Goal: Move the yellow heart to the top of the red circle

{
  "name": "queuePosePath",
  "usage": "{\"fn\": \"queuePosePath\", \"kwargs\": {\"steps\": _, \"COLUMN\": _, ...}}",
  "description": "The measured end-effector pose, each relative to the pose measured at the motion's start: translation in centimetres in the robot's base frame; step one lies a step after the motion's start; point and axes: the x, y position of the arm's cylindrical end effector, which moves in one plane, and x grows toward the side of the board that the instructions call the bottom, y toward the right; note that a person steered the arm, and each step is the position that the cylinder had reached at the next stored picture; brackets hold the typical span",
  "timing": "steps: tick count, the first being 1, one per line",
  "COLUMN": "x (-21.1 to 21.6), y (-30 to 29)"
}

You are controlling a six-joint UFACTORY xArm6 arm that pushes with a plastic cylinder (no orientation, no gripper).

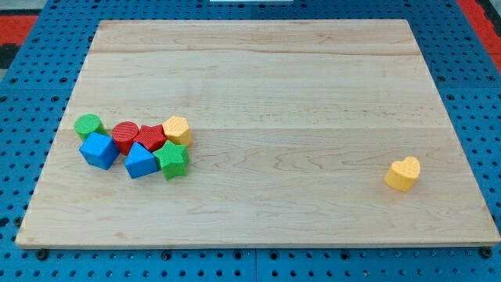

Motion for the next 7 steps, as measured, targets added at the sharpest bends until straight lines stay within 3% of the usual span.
{"fn": "queuePosePath", "kwargs": {"steps": 2, "x": 0.3, "y": 0.1}}
{"fn": "queuePosePath", "kwargs": {"steps": 3, "x": -0.9, "y": -9.6}}
{"fn": "queuePosePath", "kwargs": {"steps": 4, "x": -5.6, "y": -19.4}}
{"fn": "queuePosePath", "kwargs": {"steps": 7, "x": -16.1, "y": -32.0}}
